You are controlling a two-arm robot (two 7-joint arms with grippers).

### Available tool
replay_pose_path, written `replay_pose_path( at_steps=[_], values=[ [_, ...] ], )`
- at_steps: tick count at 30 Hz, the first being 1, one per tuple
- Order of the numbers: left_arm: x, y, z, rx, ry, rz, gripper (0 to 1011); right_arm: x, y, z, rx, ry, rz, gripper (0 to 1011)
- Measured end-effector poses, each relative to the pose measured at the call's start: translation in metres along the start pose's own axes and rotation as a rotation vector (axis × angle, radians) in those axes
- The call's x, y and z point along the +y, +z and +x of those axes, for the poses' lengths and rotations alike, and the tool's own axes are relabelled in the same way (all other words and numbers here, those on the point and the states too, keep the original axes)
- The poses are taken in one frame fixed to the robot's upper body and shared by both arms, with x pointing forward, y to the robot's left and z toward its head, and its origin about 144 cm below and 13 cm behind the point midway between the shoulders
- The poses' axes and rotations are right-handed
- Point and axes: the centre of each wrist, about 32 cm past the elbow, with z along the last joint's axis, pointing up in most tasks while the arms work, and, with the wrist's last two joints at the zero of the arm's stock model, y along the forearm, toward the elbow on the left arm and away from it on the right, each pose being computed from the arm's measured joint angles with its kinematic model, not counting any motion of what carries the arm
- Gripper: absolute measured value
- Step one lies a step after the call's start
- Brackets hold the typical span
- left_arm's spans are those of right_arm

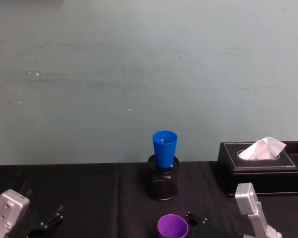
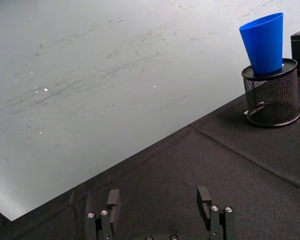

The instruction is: Pick up one cup with a gripper and tap it against the other cup.

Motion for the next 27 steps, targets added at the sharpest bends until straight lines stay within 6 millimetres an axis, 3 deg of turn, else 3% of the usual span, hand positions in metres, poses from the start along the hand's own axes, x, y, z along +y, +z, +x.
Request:
replay_pose_path(
  at_steps=[6,27],
  values=[
    [0.0000,0.0000,0.0000,0.000,0.000,0.000,1000,-0.0002,-0.0001,-0.0001,0.000,0.000,0.000,1003],
    [0.0000,0.0000,0.0000,0.000,0.000,0.000,1000,-0.0006,0.0022,-0.0016,-0.036,-0.019,0.004,1003]
  ],
)
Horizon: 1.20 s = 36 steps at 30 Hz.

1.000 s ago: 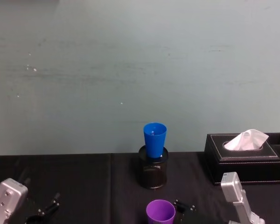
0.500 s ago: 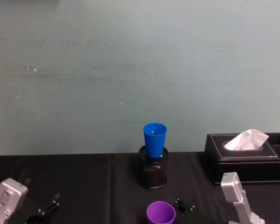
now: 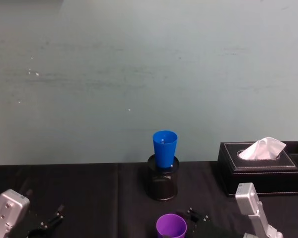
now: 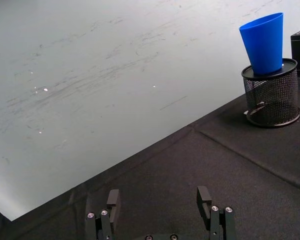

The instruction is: Pick up one cup with a gripper and tap it against the other cup.

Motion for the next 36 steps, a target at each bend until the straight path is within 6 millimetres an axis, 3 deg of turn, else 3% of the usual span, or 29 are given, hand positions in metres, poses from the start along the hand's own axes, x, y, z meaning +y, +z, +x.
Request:
replay_pose_path(
  at_steps=[8,23,36],
  values=[
    [0.000,0.000,0.000,0.000,0.000,0.000,1000,-0.003,0.007,-0.002,-0.030,-0.048,0.036,1003],
    [0.000,0.000,0.000,0.000,0.000,0.000,1000,-0.009,0.031,-0.019,-0.062,-0.326,0.139,1003],
    [0.000,0.000,0.000,0.000,0.000,0.000,1000,-0.009,0.028,-0.032,0.013,-0.512,0.159,1003]
  ],
)
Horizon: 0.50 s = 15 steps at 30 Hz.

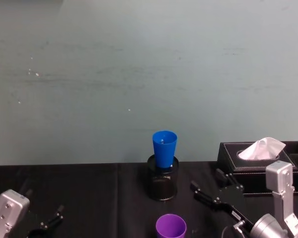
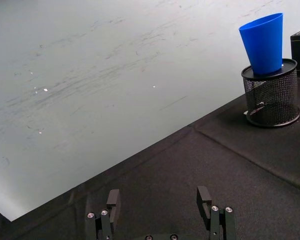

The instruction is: Pick up one cup with a gripper and tap it against the other cup.

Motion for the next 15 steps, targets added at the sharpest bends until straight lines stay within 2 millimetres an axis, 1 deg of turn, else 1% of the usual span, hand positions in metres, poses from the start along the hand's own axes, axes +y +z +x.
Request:
replay_pose_path(
  at_steps=[7,15],
  values=[
    [0.000,0.000,0.000,0.000,0.000,0.000,1000,-0.003,-0.006,-0.007,0.027,-0.125,-0.020,1003],
    [0.000,0.000,0.000,0.000,0.000,0.000,1000,-0.001,-0.010,-0.013,0.028,-0.207,-0.087,1003]
  ],
)
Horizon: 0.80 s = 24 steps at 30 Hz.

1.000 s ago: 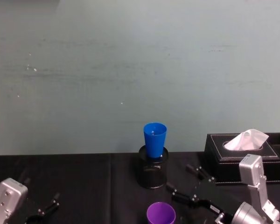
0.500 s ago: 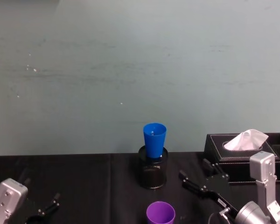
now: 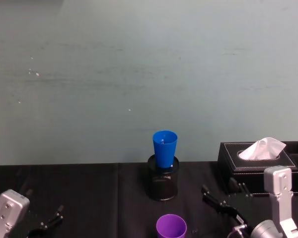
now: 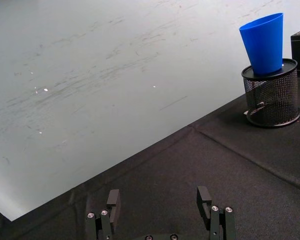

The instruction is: Pick up one cup with a gripper and tap it against the other cup.

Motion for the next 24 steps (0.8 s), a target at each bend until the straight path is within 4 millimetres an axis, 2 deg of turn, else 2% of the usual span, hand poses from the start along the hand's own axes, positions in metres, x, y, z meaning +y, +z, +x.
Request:
replay_pose_path(
  at_steps=[24],
  values=[
    [0.0000,0.0000,0.0000,0.000,0.000,0.000,1000,0.0034,-0.0034,-0.0020,-0.008,-0.012,-0.043,1003]
  ],
)
